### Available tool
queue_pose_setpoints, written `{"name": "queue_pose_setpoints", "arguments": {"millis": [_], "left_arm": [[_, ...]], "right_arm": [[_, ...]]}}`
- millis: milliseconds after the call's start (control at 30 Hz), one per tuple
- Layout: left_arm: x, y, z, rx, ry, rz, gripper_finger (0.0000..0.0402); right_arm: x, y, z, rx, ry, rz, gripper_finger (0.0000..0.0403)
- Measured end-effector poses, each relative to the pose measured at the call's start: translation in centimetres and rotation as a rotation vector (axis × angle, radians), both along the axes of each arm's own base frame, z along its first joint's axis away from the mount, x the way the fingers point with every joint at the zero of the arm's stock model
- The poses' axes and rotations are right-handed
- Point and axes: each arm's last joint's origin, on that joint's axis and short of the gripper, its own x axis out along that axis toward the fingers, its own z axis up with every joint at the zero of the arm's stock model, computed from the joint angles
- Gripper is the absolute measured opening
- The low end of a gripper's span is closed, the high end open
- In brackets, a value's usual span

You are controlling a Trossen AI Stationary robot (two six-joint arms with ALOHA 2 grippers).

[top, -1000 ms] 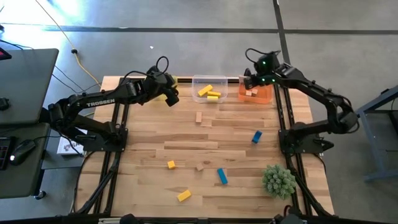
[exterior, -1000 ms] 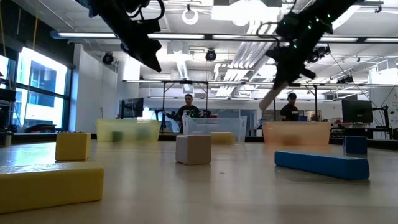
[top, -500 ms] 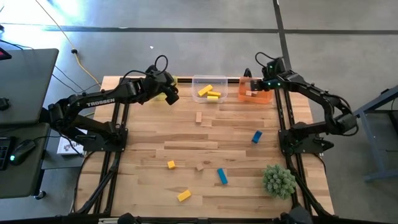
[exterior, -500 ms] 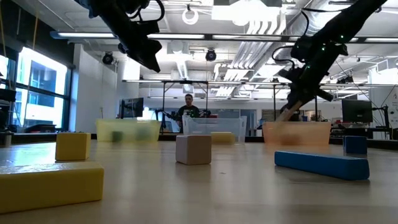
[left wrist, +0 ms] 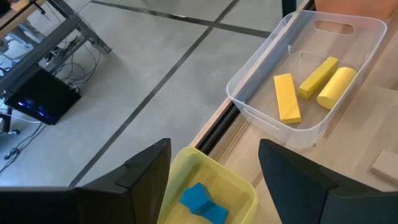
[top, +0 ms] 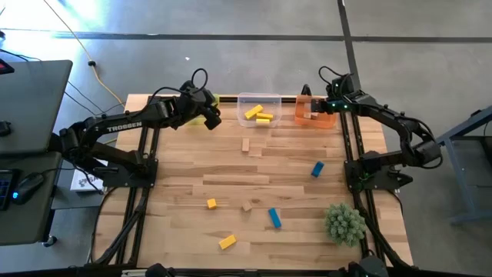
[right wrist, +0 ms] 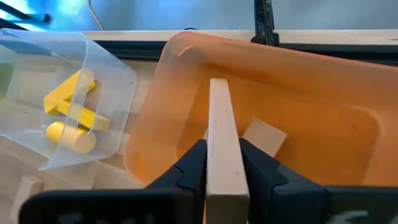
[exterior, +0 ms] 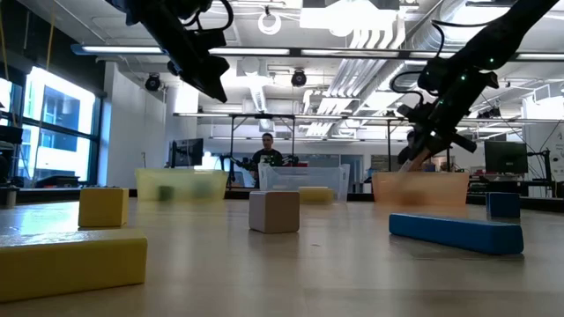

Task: Sort & place blocks by color
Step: Put the brown block into the orange bin, then put the blue block into the yellow bin

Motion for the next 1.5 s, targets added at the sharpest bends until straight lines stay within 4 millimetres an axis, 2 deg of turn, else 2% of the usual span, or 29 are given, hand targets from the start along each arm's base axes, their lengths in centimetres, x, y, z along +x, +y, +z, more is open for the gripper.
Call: {"name": "queue_pose_setpoints", "arguments": {"millis": [433, 633, 833, 1167, 1500], "left_arm": [[0.0, 0.0, 0.0, 0.006, 0.014, -0.01, 0.0232], [0.0, 0.0, 0.0, 0.01, 0.02, -0.014, 0.0232], [0.0, 0.0, 0.0, 0.007, 0.018, -0.013, 0.0232], [-0.3, -0.4, -0.7, -0.097, 0.001, 0.006, 0.0232], [-0.5, -0.8, -1.2, -0.173, 0.02, -0.026, 0.0232]], "right_arm": [[-0.1, 0.0, 0.1, -0.014, 0.017, -0.017, 0.0149], [0.0, 0.3, 0.8, -0.013, -0.051, 0.005, 0.0154], [0.0, 1.2, 2.3, 0.007, -0.191, 0.051, 0.0154], [2.2, 4.6, 4.8, 0.058, -0.369, 0.202, 0.0154], [5.5, 9.0, 5.7, 0.205, -0.444, 0.313, 0.0154]]}}
